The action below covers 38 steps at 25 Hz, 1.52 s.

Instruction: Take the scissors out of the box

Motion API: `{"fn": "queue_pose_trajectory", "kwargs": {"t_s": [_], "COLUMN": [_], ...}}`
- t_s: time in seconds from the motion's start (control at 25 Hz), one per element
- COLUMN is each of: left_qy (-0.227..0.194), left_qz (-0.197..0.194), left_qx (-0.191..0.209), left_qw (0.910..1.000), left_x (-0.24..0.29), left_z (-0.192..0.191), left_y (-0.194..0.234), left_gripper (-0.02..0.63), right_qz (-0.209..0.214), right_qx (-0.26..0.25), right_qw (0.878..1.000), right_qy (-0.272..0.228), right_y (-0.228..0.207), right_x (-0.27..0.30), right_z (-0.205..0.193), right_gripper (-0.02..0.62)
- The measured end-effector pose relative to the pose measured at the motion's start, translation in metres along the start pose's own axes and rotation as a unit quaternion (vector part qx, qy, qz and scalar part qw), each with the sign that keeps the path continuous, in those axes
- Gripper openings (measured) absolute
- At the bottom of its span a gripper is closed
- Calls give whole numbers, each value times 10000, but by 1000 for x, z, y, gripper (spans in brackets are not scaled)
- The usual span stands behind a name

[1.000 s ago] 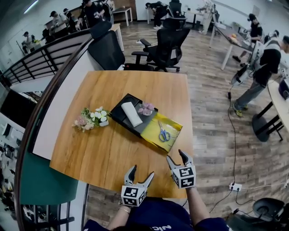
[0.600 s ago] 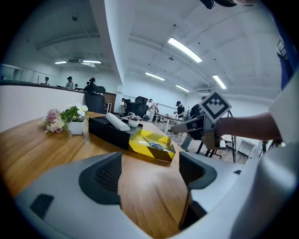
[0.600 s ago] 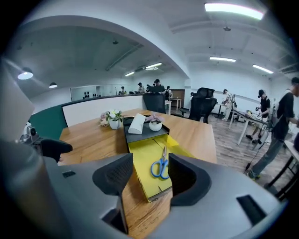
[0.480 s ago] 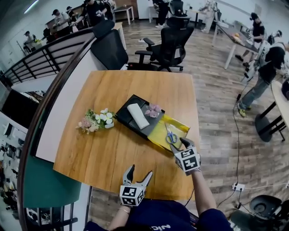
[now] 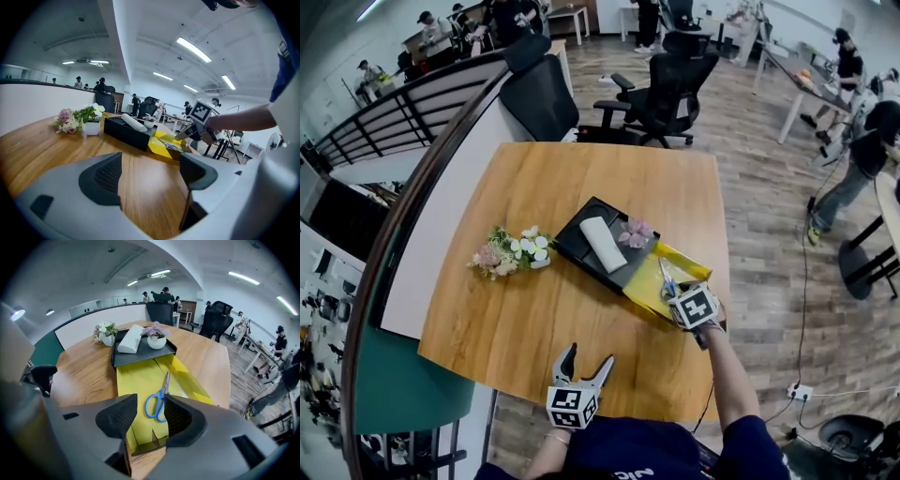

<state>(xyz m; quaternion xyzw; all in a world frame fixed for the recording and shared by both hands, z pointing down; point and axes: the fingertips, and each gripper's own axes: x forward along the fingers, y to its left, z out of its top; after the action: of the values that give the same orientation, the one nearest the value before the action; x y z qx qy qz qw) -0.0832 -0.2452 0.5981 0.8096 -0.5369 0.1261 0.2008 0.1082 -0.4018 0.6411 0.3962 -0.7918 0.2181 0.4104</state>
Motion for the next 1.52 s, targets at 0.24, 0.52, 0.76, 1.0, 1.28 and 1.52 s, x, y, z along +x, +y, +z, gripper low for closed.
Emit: {"fn": "queue_pose_trajectory", "kwargs": {"t_s": [0.24,0.52,0.76,1.0,1.28,1.52], "left_qy": [39,91,167,204,251,329], "left_qz": [-42,-13,40,37,5,16], "left_qx": [-41,-47,2,-23,-3,-31], "left_qw": [10000,9999,9999,9998,9997,9995], "left_x": [7,9,9,13,16,12], "left_z": [4,3,2,3,2,-3], "left_y": [11,24,36,45,49,51], "left_gripper": [376,376,376,376,376,376], "right_qz": [251,147,61,107,223,140], "right_qx": [376,257,482,572,666,573], "right_qw": [9967,9919,9832,9776,9719,9720], "right_qy": [681,1235,1761,2022,2247,2275], "right_y": [-9,-18,-18,-20,-26,-32], "right_x": [28,50,63,69,78,77], "right_z": [-4,-14,-27,-33,-38,-40], "right_gripper": [175,158,163,152,160,157]}}
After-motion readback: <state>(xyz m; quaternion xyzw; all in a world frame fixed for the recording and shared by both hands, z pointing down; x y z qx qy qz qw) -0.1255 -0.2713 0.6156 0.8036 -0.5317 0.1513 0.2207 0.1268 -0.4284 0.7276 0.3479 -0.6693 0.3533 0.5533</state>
